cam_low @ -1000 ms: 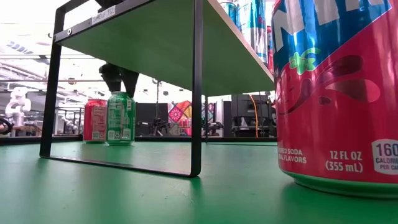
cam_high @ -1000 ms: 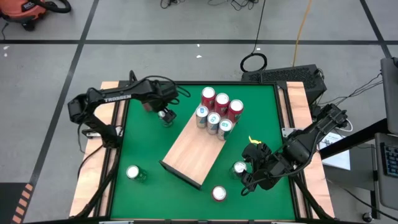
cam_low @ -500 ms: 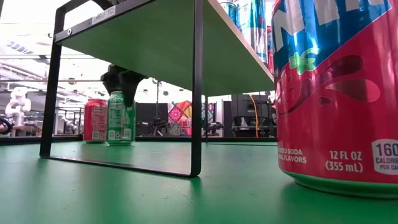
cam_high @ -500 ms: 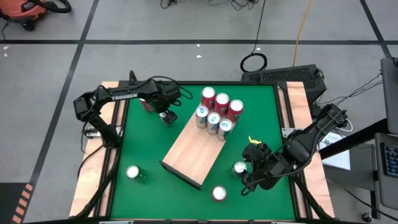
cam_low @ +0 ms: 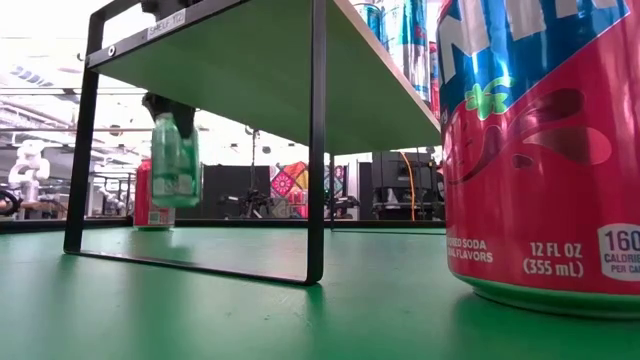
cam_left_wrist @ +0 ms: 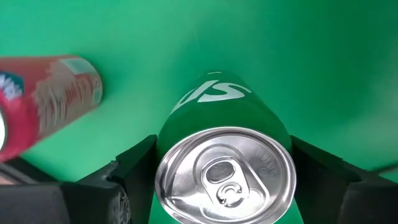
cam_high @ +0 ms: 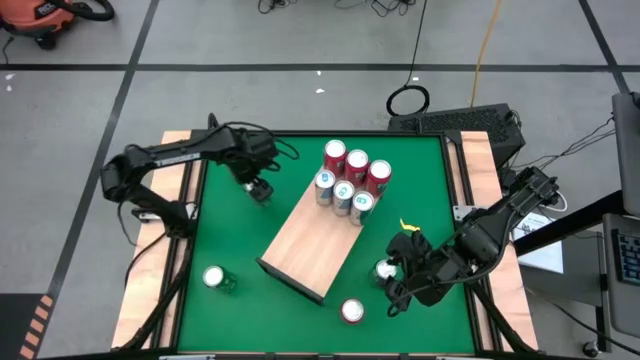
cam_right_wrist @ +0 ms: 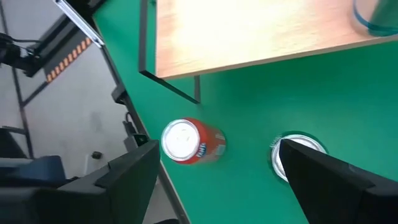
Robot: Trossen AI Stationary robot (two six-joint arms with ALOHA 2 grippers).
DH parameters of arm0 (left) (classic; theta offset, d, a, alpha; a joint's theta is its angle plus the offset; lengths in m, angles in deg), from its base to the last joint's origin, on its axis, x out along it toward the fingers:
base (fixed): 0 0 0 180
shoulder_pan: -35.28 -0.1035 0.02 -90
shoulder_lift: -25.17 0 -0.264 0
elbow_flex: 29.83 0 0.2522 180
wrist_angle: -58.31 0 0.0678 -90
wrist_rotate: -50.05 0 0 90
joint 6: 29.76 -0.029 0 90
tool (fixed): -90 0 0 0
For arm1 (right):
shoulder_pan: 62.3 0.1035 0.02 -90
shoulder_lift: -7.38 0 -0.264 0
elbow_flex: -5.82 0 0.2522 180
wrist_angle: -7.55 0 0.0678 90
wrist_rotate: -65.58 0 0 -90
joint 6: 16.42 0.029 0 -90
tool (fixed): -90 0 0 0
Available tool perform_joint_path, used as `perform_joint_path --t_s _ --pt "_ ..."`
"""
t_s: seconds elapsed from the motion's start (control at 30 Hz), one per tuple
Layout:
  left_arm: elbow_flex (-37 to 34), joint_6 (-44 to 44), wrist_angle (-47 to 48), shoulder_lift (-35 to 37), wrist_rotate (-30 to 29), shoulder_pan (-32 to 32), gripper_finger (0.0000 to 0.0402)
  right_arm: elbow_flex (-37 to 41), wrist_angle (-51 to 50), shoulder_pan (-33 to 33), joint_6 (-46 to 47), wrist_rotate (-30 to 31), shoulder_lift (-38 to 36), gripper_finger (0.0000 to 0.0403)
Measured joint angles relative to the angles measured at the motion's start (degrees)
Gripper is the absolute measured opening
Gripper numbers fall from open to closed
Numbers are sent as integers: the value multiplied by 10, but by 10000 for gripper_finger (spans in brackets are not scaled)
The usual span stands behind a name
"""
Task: Sort soda cans
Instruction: Move the green soda can to the middle left of the table
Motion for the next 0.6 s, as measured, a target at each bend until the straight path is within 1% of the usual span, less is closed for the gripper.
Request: perform_joint_path --t_s 0.1,0.23,0.33,0.5,0.6 --pt "2 -3 25 26 -1 18 277 0 17 0 0 1 0 322" --pt "-8 -44 54 34 -19 46 277 0 27 0 6 5 0 322" --pt "-30 -64 48 34 -40 69 277 0 34 0 6 28 0 322" --pt "-65 -67 34 33 -39 122 278 0 57 0 6 49 0 322" --pt "-78 -67 15 34 -40 153 286 0 65 0 6 65 0 322"
